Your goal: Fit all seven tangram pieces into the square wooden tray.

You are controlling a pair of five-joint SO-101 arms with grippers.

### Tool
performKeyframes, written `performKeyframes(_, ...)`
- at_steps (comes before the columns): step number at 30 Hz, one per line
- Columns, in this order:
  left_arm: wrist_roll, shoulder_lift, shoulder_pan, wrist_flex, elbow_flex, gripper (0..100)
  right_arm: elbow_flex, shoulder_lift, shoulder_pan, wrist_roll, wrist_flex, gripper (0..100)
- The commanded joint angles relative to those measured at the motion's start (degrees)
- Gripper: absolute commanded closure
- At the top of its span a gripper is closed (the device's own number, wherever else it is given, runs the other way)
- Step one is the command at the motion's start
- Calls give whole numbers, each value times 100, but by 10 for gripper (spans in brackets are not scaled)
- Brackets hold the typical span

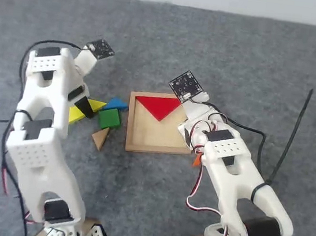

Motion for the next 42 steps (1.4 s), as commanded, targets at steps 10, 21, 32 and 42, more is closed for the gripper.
performKeyframes(10, 35, 1134, -70, 422, -1578, 675, -44, -312, 75, 105, -110, 988)
performKeyframes(21, 809, 1178, -185, 1565, -2246, 677, -44, -312, 75, 105, -110, 988)
performKeyframes(32, 1327, 1556, -229, 1538, -2448, 675, -44, -312, 75, 105, -101, 988)
performKeyframes(42, 853, 1626, -149, 1846, -2624, 709, -44, -312, 75, 105, -101, 988)
